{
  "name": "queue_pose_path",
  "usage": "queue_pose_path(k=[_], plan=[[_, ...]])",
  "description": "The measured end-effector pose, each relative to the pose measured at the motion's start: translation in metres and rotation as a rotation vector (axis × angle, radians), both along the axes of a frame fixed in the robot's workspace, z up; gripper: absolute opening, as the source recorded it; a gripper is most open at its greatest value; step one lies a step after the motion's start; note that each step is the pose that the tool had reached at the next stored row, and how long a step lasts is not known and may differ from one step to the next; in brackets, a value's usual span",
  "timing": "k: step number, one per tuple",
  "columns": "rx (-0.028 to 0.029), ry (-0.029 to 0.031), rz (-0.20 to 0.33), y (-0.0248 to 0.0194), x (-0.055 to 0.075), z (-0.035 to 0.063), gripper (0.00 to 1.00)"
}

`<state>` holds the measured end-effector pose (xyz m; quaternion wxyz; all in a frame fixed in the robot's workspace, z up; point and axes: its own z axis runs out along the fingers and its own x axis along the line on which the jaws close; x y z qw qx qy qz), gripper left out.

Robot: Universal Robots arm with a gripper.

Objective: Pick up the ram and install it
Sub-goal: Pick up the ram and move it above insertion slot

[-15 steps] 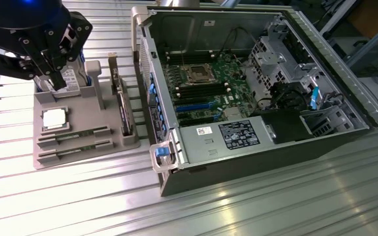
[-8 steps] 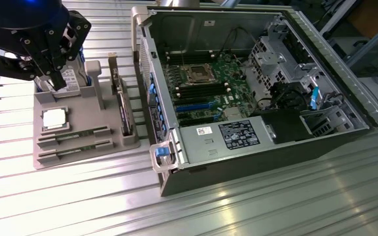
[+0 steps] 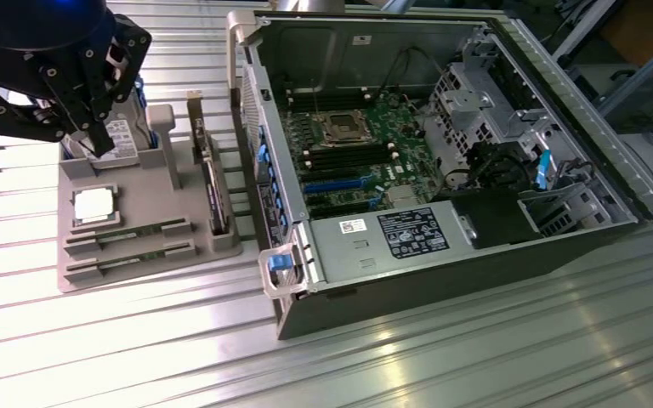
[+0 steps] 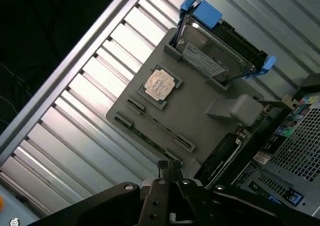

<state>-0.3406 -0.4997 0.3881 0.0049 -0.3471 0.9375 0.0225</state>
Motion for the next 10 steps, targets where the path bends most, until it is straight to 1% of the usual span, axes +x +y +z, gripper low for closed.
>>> queue_pose_path(k=[3,7,10], plan=[[0.0,0.0,0.025,0.0,0.0,0.0,0.1],[0.0,0.0,0.086,0.0,0.0,0.0,0.1],[0.0,0.0,0.117,0.0,0.0,0.0,0.1]])
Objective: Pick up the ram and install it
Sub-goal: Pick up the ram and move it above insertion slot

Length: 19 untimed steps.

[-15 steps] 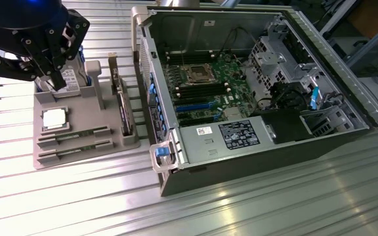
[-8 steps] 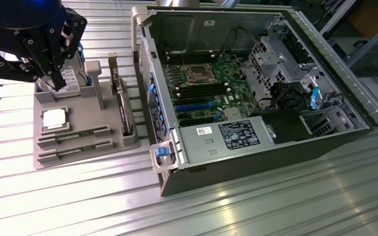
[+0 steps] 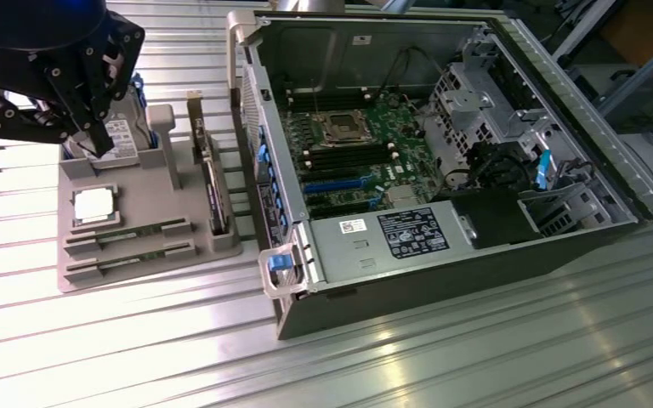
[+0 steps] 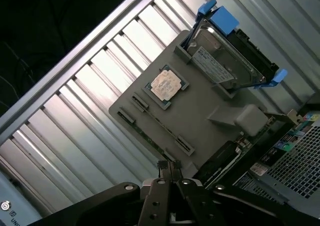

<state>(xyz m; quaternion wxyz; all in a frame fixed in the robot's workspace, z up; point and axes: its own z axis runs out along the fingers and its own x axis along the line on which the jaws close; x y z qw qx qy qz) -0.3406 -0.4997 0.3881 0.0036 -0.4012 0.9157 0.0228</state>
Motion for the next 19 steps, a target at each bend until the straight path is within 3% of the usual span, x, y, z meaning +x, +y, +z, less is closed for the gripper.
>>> queue_pose_path(k=[11,19], plan=[[-0.0001,0.0,0.114,0.0,0.0001,0.0,0.1],[-0.0001,0.0,0.232,0.0,0.0001,0.0,0.1]])
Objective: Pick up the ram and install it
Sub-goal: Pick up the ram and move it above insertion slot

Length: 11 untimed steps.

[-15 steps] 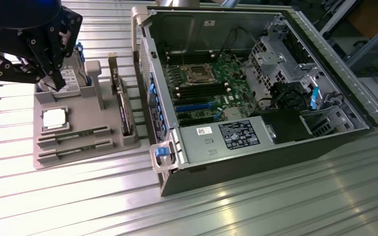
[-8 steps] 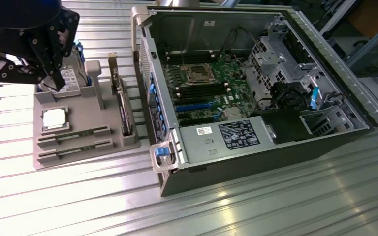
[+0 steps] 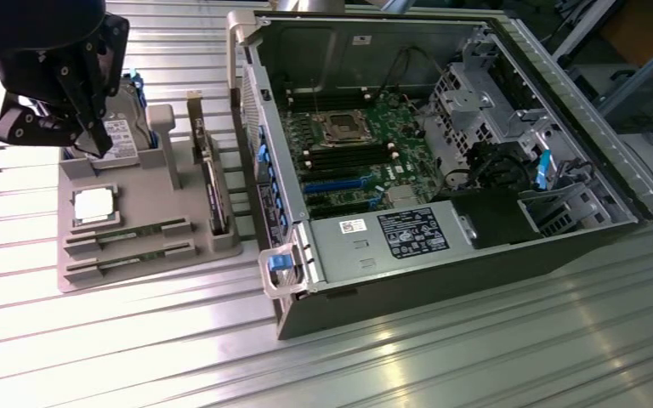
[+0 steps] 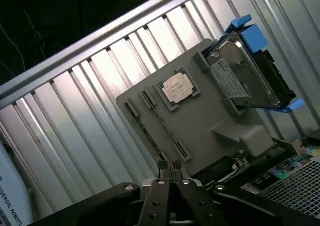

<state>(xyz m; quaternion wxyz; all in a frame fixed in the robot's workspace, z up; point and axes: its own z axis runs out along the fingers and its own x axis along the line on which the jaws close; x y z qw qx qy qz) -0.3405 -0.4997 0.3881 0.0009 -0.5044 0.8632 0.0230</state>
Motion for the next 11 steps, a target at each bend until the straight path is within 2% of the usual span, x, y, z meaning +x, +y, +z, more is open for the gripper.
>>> queue_pose_path(k=[10,11], plan=[[0.0,0.0,0.108,0.0,0.0,0.0,0.1],[0.0,0.0,0.133,0.0,0.0,0.0,0.1]])
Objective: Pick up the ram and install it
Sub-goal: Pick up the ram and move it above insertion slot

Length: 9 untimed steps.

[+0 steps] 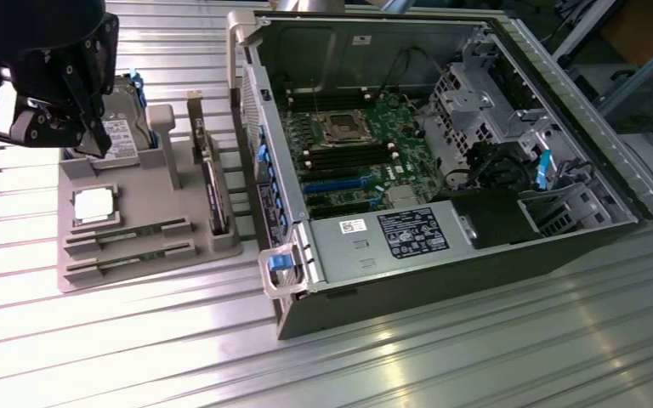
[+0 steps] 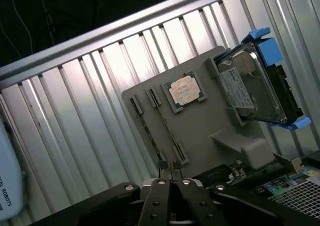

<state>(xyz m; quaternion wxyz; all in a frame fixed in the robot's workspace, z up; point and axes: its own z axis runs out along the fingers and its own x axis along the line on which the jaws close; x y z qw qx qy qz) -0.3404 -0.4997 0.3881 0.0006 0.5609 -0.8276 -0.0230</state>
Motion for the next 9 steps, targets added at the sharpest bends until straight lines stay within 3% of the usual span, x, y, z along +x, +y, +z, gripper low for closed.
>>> queue_pose_path(k=[9], plan=[[0.0,0.0,0.112,0.0,0.0001,0.0,0.1]])
